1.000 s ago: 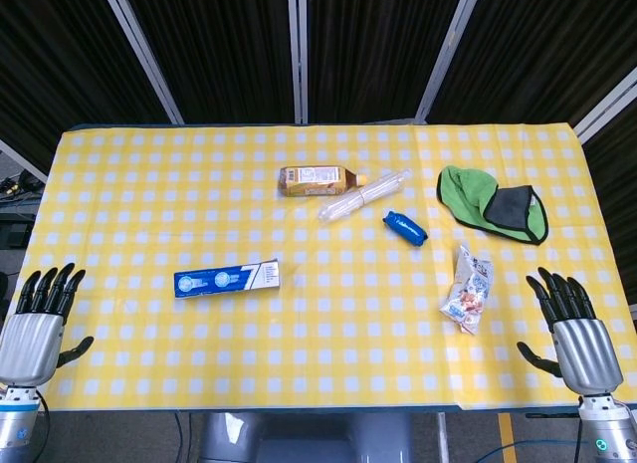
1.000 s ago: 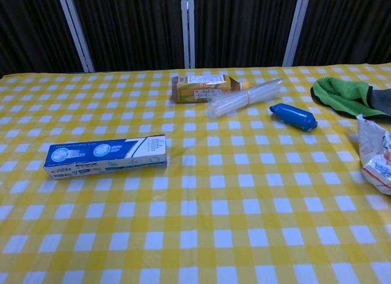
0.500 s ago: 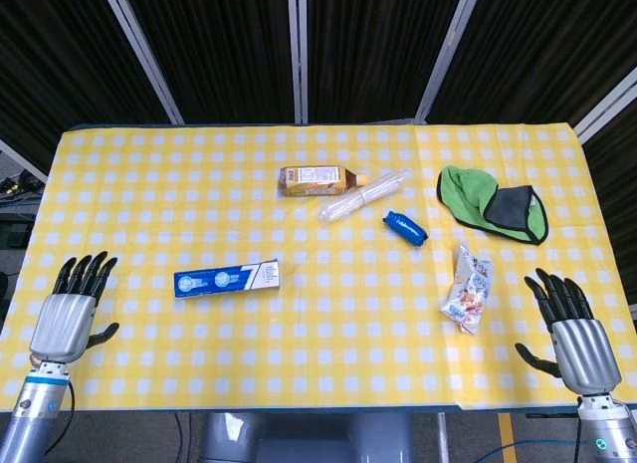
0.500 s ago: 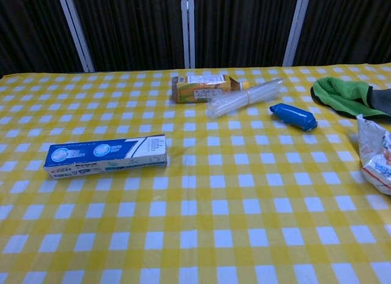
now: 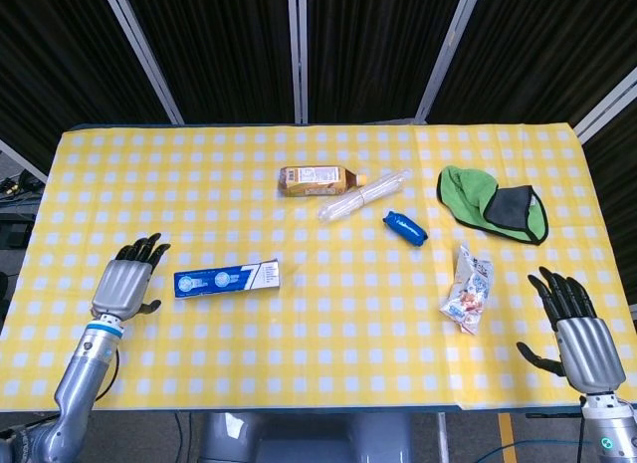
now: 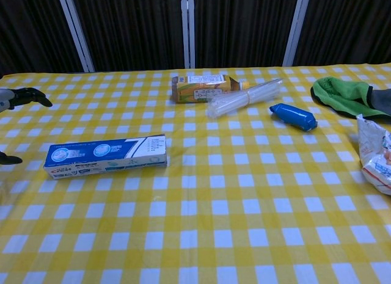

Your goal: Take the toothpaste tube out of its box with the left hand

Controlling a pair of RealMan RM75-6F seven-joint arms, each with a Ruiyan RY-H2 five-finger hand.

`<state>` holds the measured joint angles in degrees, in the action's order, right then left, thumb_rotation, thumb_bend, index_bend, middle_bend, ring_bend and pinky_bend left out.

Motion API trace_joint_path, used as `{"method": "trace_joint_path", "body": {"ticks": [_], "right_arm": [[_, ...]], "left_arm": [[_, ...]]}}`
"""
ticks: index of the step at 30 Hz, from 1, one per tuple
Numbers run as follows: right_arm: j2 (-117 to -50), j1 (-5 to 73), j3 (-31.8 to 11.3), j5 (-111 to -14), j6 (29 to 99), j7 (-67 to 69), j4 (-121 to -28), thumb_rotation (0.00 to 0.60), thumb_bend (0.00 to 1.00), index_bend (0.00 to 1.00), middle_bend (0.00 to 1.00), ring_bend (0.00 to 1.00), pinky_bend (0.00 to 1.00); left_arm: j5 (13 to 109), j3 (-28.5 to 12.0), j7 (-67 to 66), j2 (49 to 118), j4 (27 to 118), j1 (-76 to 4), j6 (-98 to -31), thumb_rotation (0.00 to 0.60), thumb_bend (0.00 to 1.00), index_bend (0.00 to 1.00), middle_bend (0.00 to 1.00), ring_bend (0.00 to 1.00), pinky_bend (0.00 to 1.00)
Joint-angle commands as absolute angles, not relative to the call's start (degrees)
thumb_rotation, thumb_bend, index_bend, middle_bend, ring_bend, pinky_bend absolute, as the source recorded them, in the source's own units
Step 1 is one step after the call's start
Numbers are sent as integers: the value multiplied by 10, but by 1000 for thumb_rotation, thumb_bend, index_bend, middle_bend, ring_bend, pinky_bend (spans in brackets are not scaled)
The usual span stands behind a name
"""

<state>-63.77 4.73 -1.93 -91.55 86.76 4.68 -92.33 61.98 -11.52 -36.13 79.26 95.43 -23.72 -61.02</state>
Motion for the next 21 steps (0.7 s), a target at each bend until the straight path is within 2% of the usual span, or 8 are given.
{"method": "trace_joint_path", "body": {"ticks": [1, 7, 21], "right_arm": [[-634, 48, -20, -914, 867, 54, -923, 600, 84, 33, 0, 0, 0], [-628, 46, -23, -912, 872, 68, -925, 600, 85, 33, 0, 0, 0], [-622, 46, -25, -909, 873, 84, -925, 600, 84, 33, 0, 0, 0]], "left_arm": [[571, -120, -411, 819, 947, -273, -591, 600, 194, 130, 6, 69, 155], [514, -113, -447, 848, 952, -303, -593, 600, 194, 144, 18, 76, 156], [475, -98, -458, 907, 910, -343, -611, 600, 212, 240, 95, 138, 196]]}}
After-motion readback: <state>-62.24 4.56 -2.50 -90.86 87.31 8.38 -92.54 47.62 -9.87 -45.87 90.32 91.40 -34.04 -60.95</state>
